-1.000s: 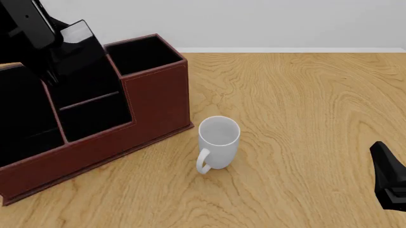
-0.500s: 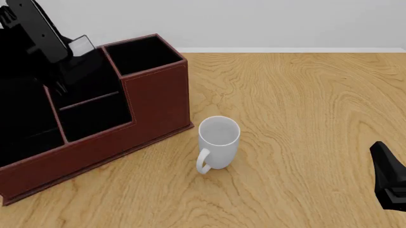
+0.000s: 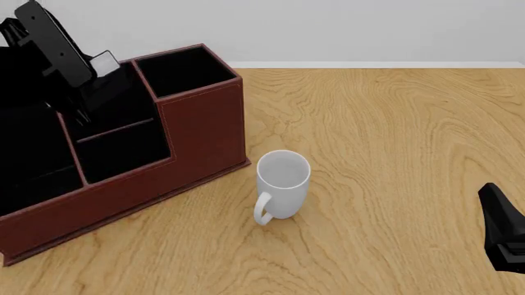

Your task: Pick up the book and place it in the front compartment of the caddy.

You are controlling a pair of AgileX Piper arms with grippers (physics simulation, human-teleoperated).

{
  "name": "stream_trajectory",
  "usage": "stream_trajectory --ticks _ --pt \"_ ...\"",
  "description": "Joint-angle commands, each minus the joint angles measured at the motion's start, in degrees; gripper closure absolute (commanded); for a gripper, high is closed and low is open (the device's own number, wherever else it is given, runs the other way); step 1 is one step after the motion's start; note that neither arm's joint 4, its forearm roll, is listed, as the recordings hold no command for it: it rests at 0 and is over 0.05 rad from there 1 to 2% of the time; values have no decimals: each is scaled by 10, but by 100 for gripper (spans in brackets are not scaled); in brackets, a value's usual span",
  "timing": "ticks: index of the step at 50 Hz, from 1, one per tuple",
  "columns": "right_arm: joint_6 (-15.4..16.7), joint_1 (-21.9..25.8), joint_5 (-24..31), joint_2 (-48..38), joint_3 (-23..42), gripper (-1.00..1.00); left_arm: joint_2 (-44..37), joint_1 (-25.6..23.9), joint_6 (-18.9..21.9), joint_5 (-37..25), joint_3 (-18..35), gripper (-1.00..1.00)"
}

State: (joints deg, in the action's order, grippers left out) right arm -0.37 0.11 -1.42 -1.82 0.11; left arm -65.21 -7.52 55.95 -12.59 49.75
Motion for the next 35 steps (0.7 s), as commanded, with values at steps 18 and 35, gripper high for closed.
stream_trajectory --ticks 18,35 --pt "0 0 0 0 0 -100 -21 2 10 41 -4 100" --pt "0 0 0 0 0 -100 -34 14 33 56 -15 100"
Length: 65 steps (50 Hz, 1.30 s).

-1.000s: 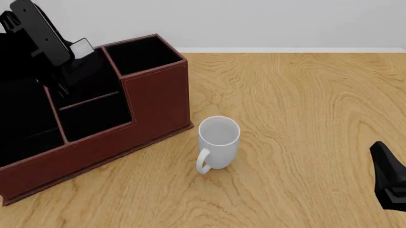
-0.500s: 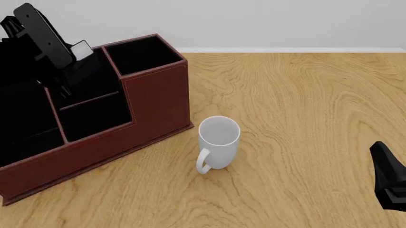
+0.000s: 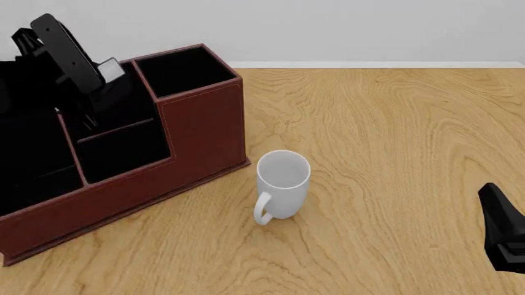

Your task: Pick up the book and place it in the front compartment of the caddy.

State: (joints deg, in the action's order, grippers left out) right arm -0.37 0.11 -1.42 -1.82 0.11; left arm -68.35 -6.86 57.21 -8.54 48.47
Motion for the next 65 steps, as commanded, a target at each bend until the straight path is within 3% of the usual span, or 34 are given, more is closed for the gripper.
stream_trajectory --ticks 1,65 --pt "0 0 0 0 0 -100 -3 8 21 17 -3 100" --pt "0 0 0 0 0 -100 -71 10 23 114 -34 100"
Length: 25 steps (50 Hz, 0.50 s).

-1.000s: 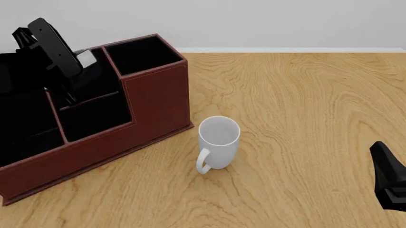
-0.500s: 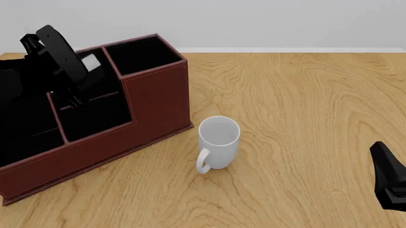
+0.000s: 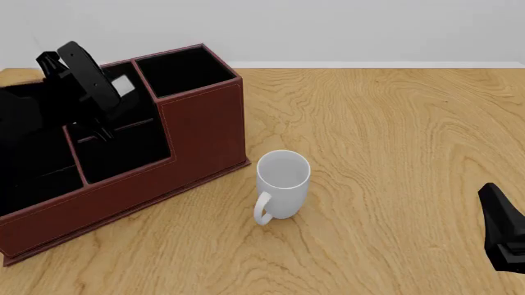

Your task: Pick up the book and place it in the front compartment of the caddy.

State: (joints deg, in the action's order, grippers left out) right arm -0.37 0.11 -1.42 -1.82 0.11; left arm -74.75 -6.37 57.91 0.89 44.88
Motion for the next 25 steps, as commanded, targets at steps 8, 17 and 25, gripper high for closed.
stream_trajectory --ticks 8,17,25 --pt "0 0 0 0 0 -100 -16 12 21 35 -2 100" --pt "0 0 0 0 0 -100 -29 18 25 52 -5 100" --pt "0 0 0 0 0 -100 -45 25 28 71 -6 100"
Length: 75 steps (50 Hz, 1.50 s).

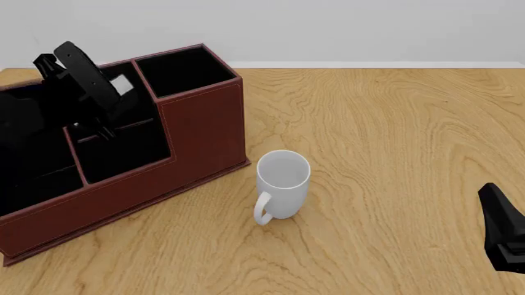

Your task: Pick up the book and place it in the front compartment of the caddy.

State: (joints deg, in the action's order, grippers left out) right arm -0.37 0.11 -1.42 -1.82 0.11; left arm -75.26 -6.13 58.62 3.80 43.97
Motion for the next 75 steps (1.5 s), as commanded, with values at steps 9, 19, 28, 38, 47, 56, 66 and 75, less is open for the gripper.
stream_trajectory --ticks 9,19,28,38,47,56,66,75 --pt "0 0 0 0 0 -100 -60 35 31 62 0 100" --pt "0 0 0 0 0 -100 -73 43 35 77 -1 100" --pt "0 0 0 0 0 -100 -78 47 33 83 0 100" --pt "0 0 0 0 0 -100 -61 46 11 86 21 -100" --pt "0 0 0 0 0 -100 -54 50 8 66 32 -100" --pt "0 0 0 0 0 -100 -37 50 8 53 39 -100" --pt "0 0 0 0 0 -100 13 45 11 13 44 -100" --pt "0 0 0 0 0 -100 79 34 8 -32 34 -100"
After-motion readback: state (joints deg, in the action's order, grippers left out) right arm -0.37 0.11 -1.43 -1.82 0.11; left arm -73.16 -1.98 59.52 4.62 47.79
